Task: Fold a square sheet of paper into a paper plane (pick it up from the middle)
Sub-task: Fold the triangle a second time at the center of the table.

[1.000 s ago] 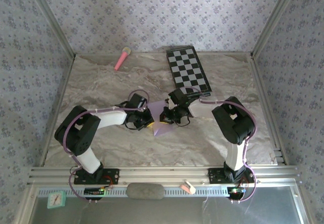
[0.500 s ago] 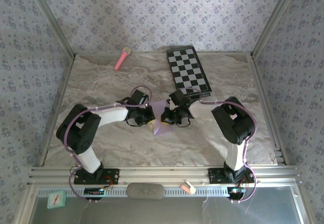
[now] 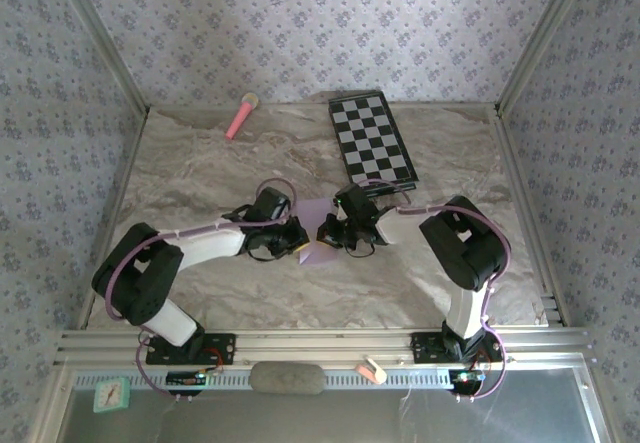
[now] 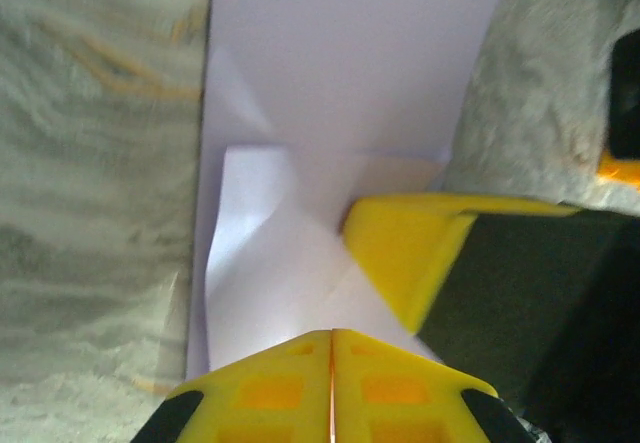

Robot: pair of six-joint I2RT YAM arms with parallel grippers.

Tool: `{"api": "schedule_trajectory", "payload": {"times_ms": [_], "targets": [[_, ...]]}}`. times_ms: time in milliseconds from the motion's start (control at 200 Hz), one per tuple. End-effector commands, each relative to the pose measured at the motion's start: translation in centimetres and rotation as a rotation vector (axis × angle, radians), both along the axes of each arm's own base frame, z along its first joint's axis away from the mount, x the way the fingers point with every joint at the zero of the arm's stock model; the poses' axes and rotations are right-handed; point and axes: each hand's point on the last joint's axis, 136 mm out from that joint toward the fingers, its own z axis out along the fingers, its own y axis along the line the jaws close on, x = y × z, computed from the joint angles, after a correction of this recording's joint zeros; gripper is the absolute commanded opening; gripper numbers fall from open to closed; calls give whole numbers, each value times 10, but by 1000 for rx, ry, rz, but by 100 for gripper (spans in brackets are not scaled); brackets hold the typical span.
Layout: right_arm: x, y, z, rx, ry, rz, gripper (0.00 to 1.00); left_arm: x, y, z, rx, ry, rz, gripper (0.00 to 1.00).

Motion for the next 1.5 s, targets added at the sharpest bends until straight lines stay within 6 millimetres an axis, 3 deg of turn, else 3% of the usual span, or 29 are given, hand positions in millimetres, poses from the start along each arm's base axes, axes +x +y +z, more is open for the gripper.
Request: {"api": "schedule_trajectory", "payload": {"times_ms": [0,595,1004,1309,1409,1494], "targets": [[-29,-54,-66,-258,152,-102,4,-8,-11,5,-36,9,-31,10],[-34,-54,-70,-267,177,-75,4,-20,4,-31,87,24,-86,10],[-38,-59,-73,-286,189,-61,4,-56,30,-63,181,115,-160,6],[-38,-64,-80,-308,189,-59,4,-91,60,-58,297,174,-293,6],[-39,-67,-83,-313,189,-60,4,-92,71,-52,359,180,-297,5],[-38,-68,-82,-304,182,-63,4,-82,68,-37,358,138,-277,5]]}}
